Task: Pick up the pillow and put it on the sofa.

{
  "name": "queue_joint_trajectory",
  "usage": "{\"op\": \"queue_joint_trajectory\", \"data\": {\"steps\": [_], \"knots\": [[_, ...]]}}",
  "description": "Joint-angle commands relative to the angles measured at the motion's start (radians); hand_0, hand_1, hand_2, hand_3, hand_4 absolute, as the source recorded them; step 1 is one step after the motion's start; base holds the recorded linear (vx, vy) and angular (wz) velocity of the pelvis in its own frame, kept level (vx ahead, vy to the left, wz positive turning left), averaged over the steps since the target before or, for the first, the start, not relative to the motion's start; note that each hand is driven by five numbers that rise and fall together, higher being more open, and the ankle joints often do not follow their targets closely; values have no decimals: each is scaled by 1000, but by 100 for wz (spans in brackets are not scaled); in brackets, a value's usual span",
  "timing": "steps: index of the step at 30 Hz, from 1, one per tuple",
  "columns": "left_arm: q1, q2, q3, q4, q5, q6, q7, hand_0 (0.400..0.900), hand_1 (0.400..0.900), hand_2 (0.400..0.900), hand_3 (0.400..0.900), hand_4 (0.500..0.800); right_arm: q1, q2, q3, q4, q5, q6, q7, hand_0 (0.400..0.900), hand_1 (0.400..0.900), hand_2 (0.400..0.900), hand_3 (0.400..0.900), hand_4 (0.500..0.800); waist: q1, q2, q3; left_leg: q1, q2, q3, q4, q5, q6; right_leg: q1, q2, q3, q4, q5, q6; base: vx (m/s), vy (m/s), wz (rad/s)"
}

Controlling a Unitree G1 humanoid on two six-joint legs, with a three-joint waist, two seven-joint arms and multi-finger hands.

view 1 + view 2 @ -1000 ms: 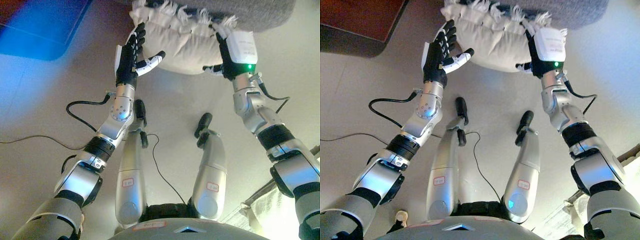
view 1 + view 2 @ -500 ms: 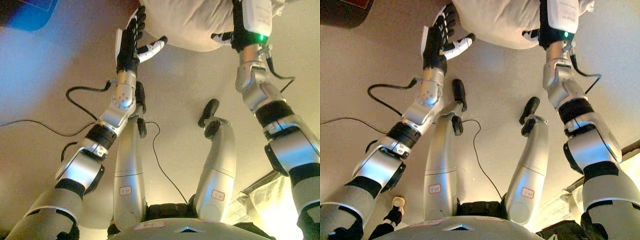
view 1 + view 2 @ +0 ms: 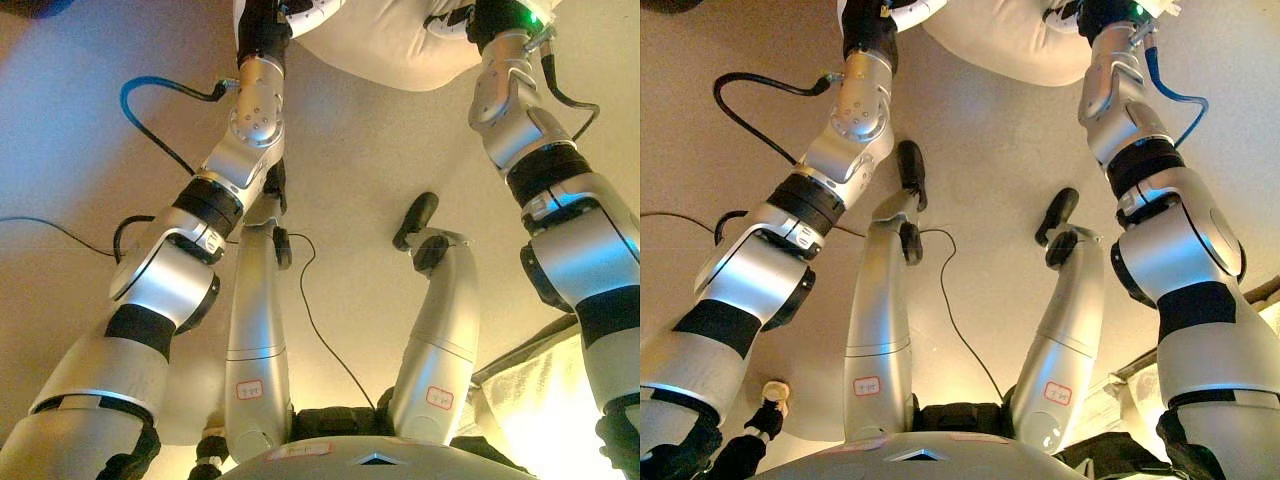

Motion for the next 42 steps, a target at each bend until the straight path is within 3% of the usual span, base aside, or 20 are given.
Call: {"op": "queue_joint_trajectory", "data": {"steps": [1,10,17,19,20,21,22,25,30,31,35,42], "knots": [[-115,-34,12,42,-13,-39,-5,900,900,900,900,800,-99,60,50,16,50,-55,52,400,400,400,400,500,34,-30,-40,30,10,-32,133,-207,-45,-4,14,24,-75,106,26,0,0,0],[-104,-31,19,43,-15,-44,3,900,900,900,900,800,-91,67,62,4,65,-68,47,400,400,400,400,500,23,-35,-66,54,17,-33,81,-184,-51,7,23,20,-122,127,27,-17,16,-6],[9,-11,85,-55,24,-51,36,900,900,900,900,800,-16,17,-2,-159,31,-70,10,400,400,400,400,500,18,-42,-72,124,30,-36,12,-155,-59,77,35,8,-178,144,30,-24,-5,-3],[85,-1,132,-119,62,-52,52,900,900,900,900,800,49,-29,-54,-285,-12,-68,-5,400,400,400,400,500,14,-50,-72,184,34,-35,-54,-106,-57,143,33,-14,-235,183,18,-53,-1,1],[89,-1,133,-121,63,-51,54,900,900,900,900,800,55,-29,-54,-289,-14,-66,-4,400,400,400,400,500,16,-48,-72,204,40,-38,-50,-136,-63,161,39,-12,-227,156,30,-108,-36,5],[142,14,182,-167,86,-56,71,900,900,900,900,800,114,-56,-95,-378,-62,-64,-13,400,400,400,400,500,15,-59,-70,249,41,-41,-96,-91,-59,216,39,-29,-273,188,15,-8,-43,2],[145,14,181,-170,87,-55,72,900,900,900,900,800,119,-57,-97,-383,-64,-61,-12,400,400,400,400,500,16,-59,-64,260,42,-43,-99,-92,-60,229,41,-32,-277,188,14,-86,-29,3],[251,35,252,-241,142,-61,101,900,900,900,900,800,245,-87,-170,-521,-149,-61,-22,400,400,400,400,500,18,-74,-67,381,47,-50,-167,-72,-64,362,55,-55,-347,193,6,43,-39,1],[472,34,354,-373,217,-76,99,900,900,900,900,800,513,-117,-297,-741,-257,-91,-9,400,400,400,400,500,23,-91,-95,624,74,-53,-296,-46,-70,652,69,-105,-514,221,2,113,-44,1],[561,32,388,-431,239,-79,78,900,900,900,900,800,618,-128,-345,-831,-293,-109,8,400,400,400,400,500,27,-89,-123,716,83,-46,-350,-36,-71,756,73,-124,-578,236,5,200,-34,4],[752,44,454,-545,276,-78,26,900,900,900,900,800,831,-135,-464,-1037,-330,-152,55,400,400,400,400,500,37,-87,-203,922,110,-18,-489,-10,-82,974,104,-171,-733,277,19,170,-20,-5],[943,45,532,-635,287,-73,-51,900,900,900,900,800,998,-119,-616,-1255,-345,-205,92,400,400,400,400,500,45,-88,-330,1140,97,50,-622,-9,-72,1171,110,-206,-876,327,54,145,38,-14]]}}
